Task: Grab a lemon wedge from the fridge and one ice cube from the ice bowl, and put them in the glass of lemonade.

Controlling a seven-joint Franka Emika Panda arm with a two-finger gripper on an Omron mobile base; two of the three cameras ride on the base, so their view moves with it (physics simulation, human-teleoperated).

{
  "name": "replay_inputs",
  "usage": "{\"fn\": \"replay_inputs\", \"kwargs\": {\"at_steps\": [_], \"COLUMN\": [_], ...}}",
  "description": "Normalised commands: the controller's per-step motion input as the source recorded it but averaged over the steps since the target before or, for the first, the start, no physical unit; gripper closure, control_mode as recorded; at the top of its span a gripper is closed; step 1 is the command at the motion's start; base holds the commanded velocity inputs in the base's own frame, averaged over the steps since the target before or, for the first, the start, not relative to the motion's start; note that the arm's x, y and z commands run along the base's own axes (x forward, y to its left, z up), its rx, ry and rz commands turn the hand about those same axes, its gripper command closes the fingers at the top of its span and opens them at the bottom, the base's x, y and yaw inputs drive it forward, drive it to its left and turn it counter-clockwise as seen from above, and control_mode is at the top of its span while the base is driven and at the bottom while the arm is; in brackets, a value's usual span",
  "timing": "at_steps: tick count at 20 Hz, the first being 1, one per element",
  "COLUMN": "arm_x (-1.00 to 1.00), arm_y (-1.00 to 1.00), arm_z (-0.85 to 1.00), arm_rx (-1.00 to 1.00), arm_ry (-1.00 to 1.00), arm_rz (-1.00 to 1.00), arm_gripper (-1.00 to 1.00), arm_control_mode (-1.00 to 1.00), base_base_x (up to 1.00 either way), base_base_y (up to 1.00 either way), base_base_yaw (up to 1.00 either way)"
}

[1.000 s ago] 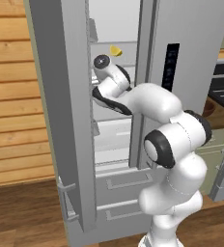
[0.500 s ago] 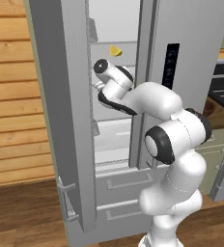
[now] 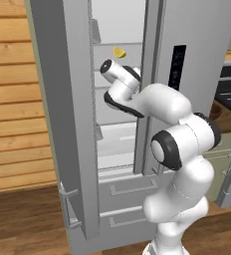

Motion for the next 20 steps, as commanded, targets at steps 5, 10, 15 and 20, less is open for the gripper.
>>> {"fn": "replay_inputs", "kwargs": {"at_steps": [5, 10, 15, 20], "arm_x": [-1.00, -1.00, -1.00, -1.00], "arm_y": [-0.96, -1.00, -0.99, -1.00], "arm_z": [0.00, 0.00, -0.02, -0.01], "arm_rx": [-0.11, -0.09, -0.09, -0.05], "arm_ry": [0.17, 0.11, 0.07, 0.03], "arm_rz": [-0.22, -0.20, -0.21, -0.19], "arm_gripper": [-1.00, -1.00, -1.00, -1.00], "arm_control_mode": [-1.00, -1.00, -1.00, -1.00], "base_base_x": [0.00, 0.00, 0.00, 0.00], "base_base_y": [0.00, 0.00, 0.00, 0.00], "base_base_yaw": [0.00, 0.00, 0.00, 0.00]}}
